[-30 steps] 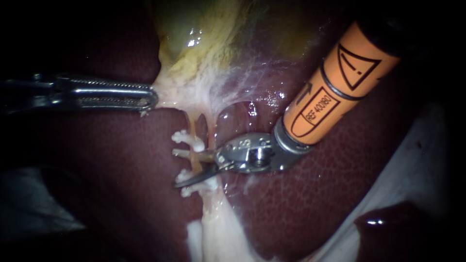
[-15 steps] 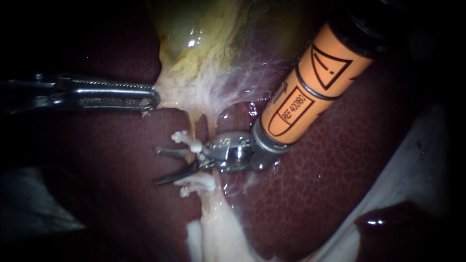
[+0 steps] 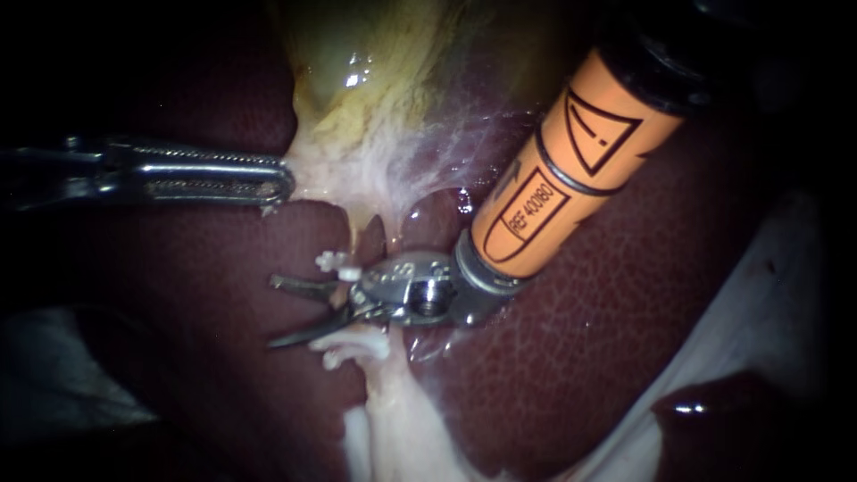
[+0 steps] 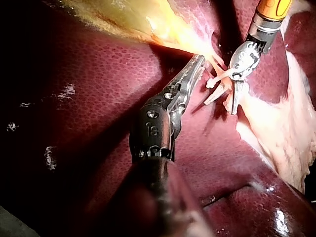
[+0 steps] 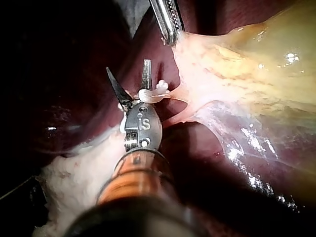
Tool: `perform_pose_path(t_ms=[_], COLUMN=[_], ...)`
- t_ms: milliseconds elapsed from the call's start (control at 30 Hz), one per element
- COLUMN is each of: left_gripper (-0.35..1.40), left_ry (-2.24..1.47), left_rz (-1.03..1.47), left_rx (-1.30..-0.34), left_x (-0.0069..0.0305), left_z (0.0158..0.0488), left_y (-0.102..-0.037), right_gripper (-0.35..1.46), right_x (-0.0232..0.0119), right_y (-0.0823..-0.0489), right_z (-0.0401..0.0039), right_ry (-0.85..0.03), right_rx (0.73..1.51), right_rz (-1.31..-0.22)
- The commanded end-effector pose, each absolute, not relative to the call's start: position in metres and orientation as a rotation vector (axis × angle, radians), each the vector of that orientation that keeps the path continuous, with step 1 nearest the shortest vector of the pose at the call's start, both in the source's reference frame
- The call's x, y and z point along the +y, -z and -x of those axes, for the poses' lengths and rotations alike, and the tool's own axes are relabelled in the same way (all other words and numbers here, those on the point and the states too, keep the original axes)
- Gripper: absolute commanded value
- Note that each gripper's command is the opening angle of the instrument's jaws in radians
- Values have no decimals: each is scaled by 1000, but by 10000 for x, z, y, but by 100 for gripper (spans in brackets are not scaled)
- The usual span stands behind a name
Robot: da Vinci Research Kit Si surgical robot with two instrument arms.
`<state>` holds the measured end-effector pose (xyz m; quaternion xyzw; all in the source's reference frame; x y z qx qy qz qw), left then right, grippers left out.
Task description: Go to the cutting position left tube
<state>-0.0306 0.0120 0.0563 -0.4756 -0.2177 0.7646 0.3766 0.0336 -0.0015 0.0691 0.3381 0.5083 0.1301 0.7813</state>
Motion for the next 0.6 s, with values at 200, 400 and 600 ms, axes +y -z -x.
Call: perform_pose_path(t_ms=[200,400,600], left_gripper=[-35,-35,-35], left_ry=[-1956,-1956,-1956], left_rz=[1217,1218,1218], left_rx=[-558,-558,-558], left_x=[120,120,121], left_z=[305,305,305], left_y=[-563,-563,-564], right_gripper=[144,144,144], right_x=[-14,-13,-13], right_y=[-670,-668,-669], right_z=[-336,-336,-336], right_ry=[-285,-291,-289], right_rx=[1113,1115,1115], right_rz=[-744,-748,-751])
